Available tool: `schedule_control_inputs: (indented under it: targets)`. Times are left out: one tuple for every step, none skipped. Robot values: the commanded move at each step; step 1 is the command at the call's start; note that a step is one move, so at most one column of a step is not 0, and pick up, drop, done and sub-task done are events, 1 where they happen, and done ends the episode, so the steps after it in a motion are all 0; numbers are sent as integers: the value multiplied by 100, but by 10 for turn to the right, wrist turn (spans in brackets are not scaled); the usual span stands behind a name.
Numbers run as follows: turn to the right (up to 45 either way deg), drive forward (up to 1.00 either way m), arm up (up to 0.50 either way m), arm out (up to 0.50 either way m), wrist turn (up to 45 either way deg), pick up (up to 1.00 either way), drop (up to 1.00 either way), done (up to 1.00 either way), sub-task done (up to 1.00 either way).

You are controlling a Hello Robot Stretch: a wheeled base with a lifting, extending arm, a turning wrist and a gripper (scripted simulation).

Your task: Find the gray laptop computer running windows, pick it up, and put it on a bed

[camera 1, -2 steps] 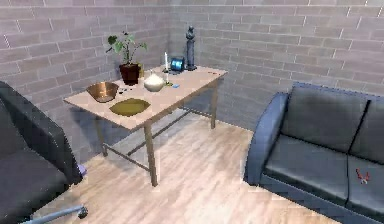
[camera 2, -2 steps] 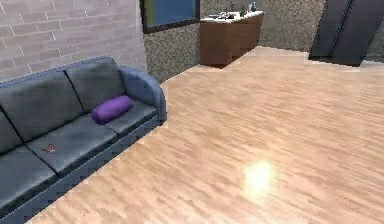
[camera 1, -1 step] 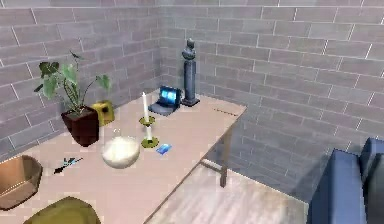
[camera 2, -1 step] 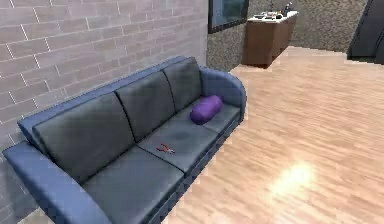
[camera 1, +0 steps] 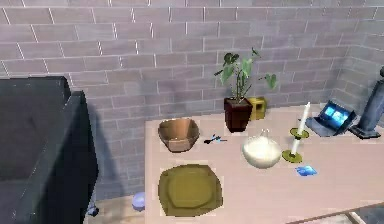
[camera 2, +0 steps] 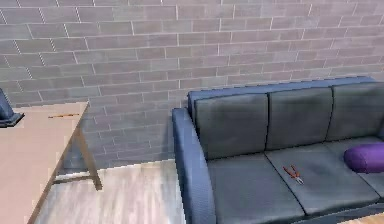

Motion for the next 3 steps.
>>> schedule_control_inputs:
  targets:
    - [-450, 0, 0, 0, 0, 0, 0, 0, 0]
    - [450, 0, 0, 0, 0, 0, 0, 0, 0]
    - [450, 0, 0, 0, 0, 0, 0, 0, 0]
